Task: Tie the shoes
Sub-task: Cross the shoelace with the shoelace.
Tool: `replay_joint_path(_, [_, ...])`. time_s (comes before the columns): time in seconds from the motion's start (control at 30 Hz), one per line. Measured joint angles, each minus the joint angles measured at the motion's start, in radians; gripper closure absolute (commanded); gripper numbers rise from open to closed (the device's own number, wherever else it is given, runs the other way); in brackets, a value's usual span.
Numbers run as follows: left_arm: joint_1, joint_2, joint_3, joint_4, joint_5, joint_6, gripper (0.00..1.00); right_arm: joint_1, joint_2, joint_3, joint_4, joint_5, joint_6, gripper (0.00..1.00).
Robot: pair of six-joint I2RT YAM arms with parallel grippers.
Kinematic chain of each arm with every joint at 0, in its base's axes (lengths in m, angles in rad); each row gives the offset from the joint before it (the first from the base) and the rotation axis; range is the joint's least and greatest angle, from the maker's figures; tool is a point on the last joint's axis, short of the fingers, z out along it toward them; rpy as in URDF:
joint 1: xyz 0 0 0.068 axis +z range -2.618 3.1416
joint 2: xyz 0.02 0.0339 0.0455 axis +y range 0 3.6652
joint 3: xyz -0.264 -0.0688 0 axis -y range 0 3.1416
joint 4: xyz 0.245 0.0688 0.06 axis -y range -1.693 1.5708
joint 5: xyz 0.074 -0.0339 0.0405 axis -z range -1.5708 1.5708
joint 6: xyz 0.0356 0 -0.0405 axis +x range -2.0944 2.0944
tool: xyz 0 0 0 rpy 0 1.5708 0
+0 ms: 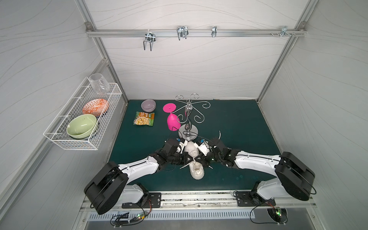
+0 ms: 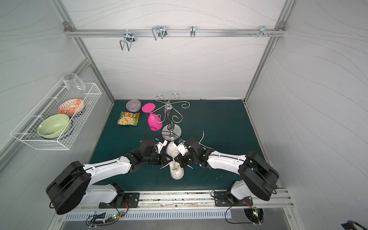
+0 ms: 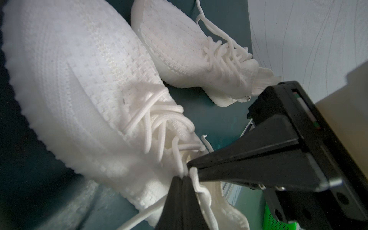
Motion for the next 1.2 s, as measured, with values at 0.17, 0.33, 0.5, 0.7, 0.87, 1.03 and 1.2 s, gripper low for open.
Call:
replay_joint_path(0.17, [-0.032, -0.002, -0.005, -0.003, -0.069, 0.016, 1.00, 0.000, 0.024, -0.004, 0.016, -0.005, 0.000, 1.00])
replay_joint_path(0.33, [-0.053, -0.029, -0.016, -0.006, -0.135, 0.027, 1.00, 0.000, 0.027, -0.010, 0.031, -0.007, 0.000, 1.00])
replay_joint_path(0.5, [-0.061, -0.054, -0.029, -0.003, -0.173, 0.027, 0.98, 0.000, 0.027, -0.016, 0.040, -0.006, -0.002, 1.00])
replay_joint_path(0.7, [-0.061, -0.055, -0.032, -0.005, -0.179, 0.014, 0.82, 0.000, 0.026, -0.023, 0.048, -0.004, -0.005, 1.00])
replay_joint_path(0.87, [-0.060, -0.055, -0.032, -0.010, -0.182, -0.004, 0.71, 0.000, 0.026, -0.025, 0.049, -0.003, -0.005, 1.00])
replay_joint_path(1.03, [-0.060, -0.055, -0.032, -0.022, -0.182, -0.020, 0.68, 0.000, 0.023, -0.028, 0.051, 0.001, -0.005, 1.00])
replay_joint_path(1.2, [-0.053, -0.050, -0.032, -0.002, -0.156, -0.056, 0.77, 0.000, 0.023, -0.028, 0.051, 0.001, -0.005, 1.00])
